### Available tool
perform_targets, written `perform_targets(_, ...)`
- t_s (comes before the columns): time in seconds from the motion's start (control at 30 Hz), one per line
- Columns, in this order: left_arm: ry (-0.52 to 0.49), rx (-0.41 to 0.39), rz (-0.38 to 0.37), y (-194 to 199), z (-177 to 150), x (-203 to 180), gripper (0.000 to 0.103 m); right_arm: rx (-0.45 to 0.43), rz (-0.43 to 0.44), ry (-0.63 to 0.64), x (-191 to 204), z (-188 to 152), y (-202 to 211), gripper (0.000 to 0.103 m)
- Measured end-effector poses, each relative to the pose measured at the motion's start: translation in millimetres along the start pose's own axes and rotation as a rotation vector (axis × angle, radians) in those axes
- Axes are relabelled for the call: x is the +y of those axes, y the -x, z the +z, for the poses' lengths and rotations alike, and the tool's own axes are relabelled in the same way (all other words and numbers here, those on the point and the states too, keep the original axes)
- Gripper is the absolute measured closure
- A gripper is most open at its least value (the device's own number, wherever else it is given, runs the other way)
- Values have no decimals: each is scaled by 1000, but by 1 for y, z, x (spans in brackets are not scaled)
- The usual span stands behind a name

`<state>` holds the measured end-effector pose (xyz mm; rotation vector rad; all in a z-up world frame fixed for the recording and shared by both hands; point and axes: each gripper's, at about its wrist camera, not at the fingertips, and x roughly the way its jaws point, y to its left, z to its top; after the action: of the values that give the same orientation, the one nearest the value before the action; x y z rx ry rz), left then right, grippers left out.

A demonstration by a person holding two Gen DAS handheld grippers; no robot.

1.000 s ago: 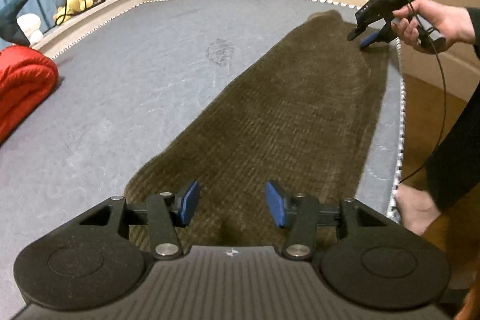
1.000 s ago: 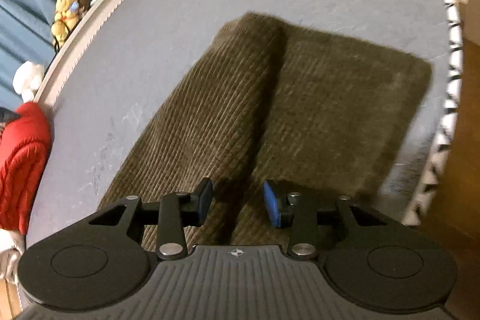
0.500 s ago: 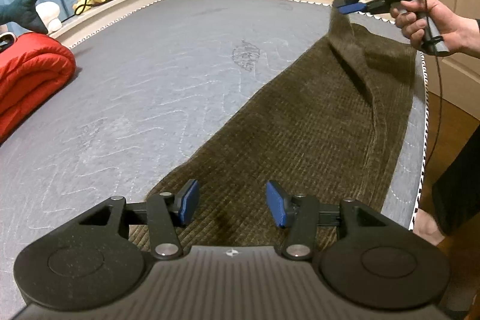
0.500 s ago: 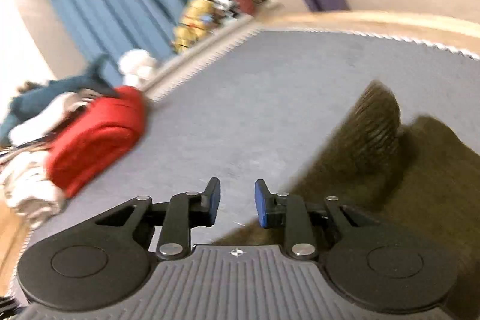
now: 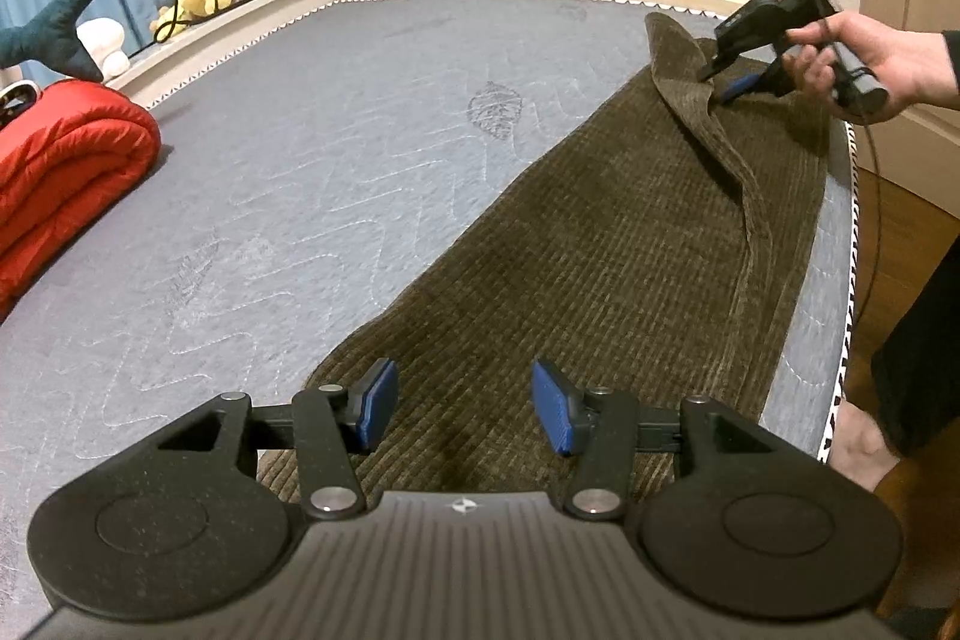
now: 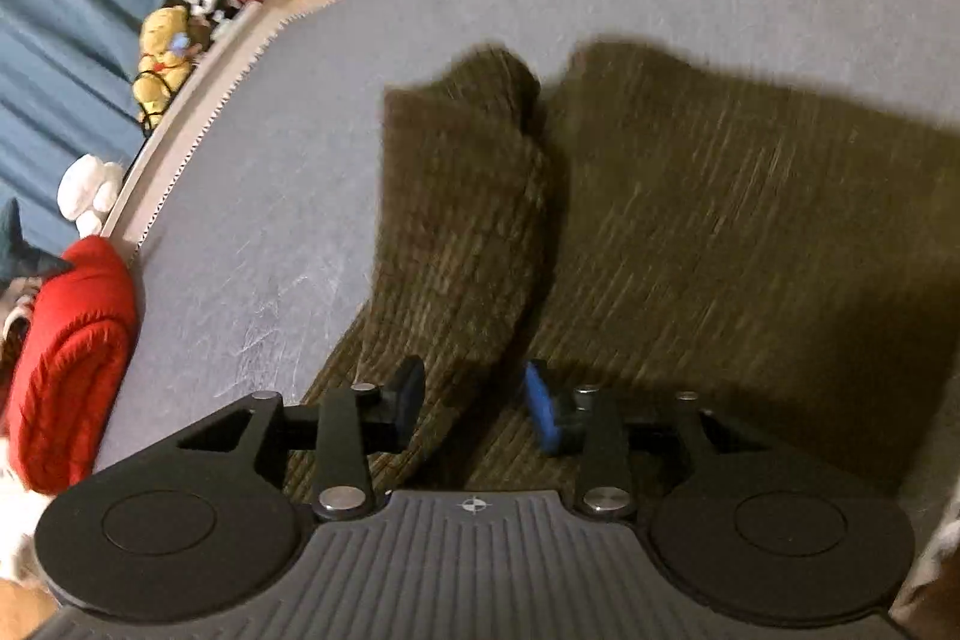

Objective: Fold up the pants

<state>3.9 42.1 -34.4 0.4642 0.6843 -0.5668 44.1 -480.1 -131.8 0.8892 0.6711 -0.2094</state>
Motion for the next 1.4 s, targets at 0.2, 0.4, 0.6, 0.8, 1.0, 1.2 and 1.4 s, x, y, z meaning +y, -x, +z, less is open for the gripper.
perform_targets(0.2, -10, -16, -86, -8, 0, -19, 47, -75, -20, 9, 18, 12, 4, 97)
perform_targets(0.4, -123, -13, -189, -31, 13, -66, 47, -313, -105, 23, 12, 11, 83, 98)
perform_targets(0.6, -214, 16, -285, -56, 20, -106, 47, -246, -342, -54, -54, -8, 107, 100)
perform_targets(0.8, -251, 60, -328, -73, 14, -127, 44, -227, -273, -133, -86, 15, 94, 96)
perform_targets(1.0, -245, 100, -337, -80, -1, -125, 46, -178, -215, -157, -103, 37, 69, 93)
perform_targets(1.2, -222, 114, -392, -77, -3, -115, 69, -285, -233, -84, -93, 41, 91, 103)
perform_targets(1.4, -183, 102, -412, -74, 0, -106, 68, -220, -176, -113, -100, 47, 94, 96)
